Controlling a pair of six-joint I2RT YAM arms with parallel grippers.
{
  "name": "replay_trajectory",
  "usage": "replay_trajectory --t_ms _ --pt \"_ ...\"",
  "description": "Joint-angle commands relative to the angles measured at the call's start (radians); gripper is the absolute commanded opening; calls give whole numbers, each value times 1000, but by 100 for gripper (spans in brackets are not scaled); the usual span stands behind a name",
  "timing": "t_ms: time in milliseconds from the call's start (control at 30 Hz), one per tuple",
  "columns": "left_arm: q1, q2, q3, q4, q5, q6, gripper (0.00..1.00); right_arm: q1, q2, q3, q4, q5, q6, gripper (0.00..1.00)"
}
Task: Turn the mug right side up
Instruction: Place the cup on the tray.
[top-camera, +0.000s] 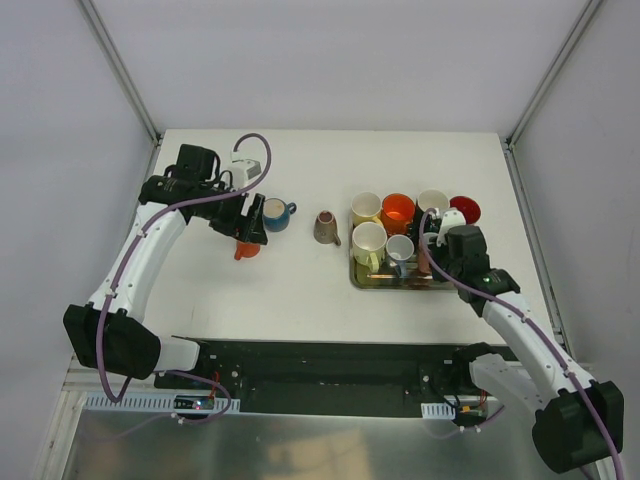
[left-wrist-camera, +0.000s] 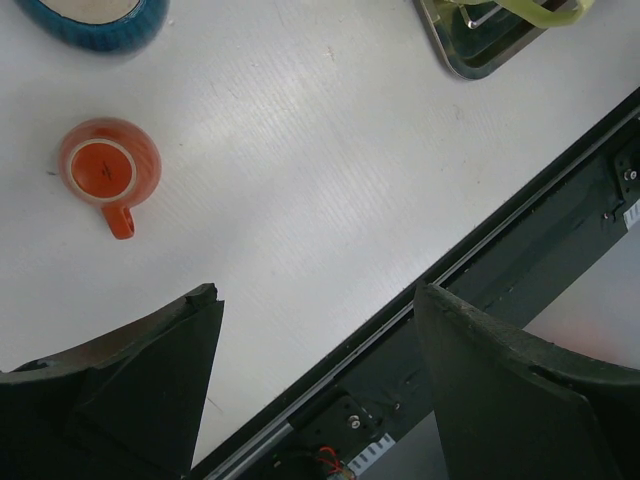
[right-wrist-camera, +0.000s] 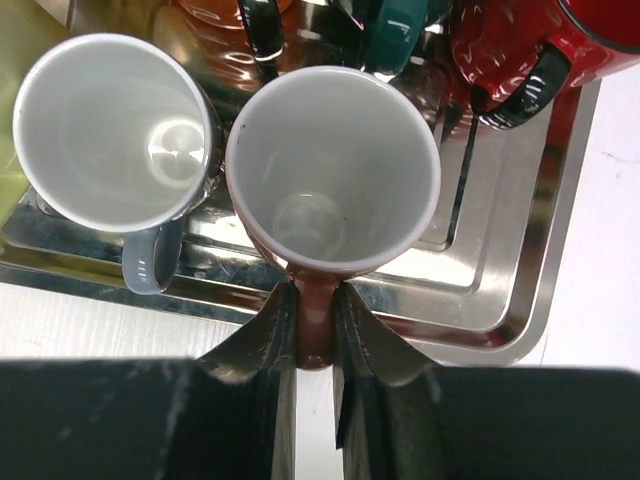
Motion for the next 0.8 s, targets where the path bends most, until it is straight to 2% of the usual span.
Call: replay_trajectory --t_ms 0,167,367,600,767 --pt "21 -34 -2 1 44 -21 80 -10 3 -6 138 -36 -25 0" --pt "22 -36 -2 1 47 -32 79 -38 46 -46 222 -101 -59 0" --pt "22 -43 -23 0 85 -35 78 -62 111 -49 294 -102 -60 0" --pt "25 -43 -25 1 76 -28 78 -82 149 -52 311 -154 -60 0" --pt "28 -40 -23 1 81 -24 78 -84 141 -44 259 -168 -62 14"
